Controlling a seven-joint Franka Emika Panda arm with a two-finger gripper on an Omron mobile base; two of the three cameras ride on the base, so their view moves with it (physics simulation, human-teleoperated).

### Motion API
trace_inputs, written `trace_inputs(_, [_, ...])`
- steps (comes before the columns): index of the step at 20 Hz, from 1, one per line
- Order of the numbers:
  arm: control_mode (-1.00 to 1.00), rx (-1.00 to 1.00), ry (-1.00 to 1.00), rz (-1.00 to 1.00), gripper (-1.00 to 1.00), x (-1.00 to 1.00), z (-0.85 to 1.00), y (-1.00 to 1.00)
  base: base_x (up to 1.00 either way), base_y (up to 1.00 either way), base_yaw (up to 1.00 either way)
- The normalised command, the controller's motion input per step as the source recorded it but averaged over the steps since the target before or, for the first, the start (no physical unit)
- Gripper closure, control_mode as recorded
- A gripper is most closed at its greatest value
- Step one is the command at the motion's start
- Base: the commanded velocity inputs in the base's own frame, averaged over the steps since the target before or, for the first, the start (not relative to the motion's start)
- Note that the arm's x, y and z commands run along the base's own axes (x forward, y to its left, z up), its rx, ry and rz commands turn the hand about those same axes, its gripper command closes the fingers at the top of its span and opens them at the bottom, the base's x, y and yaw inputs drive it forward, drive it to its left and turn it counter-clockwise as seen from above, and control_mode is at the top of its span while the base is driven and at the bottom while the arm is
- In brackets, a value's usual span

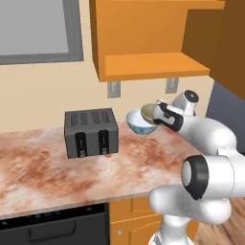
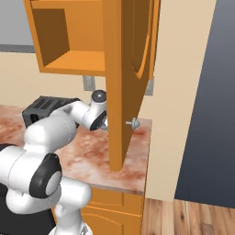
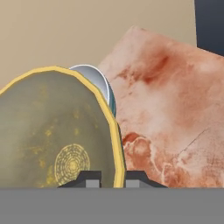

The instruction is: Pick up the bowls on the counter and stack them on top of one another in the open cabinet. Place the smaller bowl on top of the larger bowl.

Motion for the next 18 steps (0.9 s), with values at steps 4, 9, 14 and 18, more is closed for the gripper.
trace_inputs(4, [-1.0, 0.04, 0.02, -0.06, 1.0, 0.22, 0.0, 0.0, 0.0, 0.0, 0.0])
trace_inputs(9, [-1.0, 0.05, 0.02, -0.05, 1.0, 0.23, -0.02, 0.0, 0.0, 0.0, 0.0])
trace_inputs(14, [-1.0, 0.07, 0.02, -0.04, 1.0, 0.24, -0.1, 0.0, 0.0, 0.0, 0.0])
trace_inputs(18, [-1.0, 0.05, 0.01, -0.04, 1.0, 0.2, -0.15, 0.0, 0.0, 0.0, 0.0])
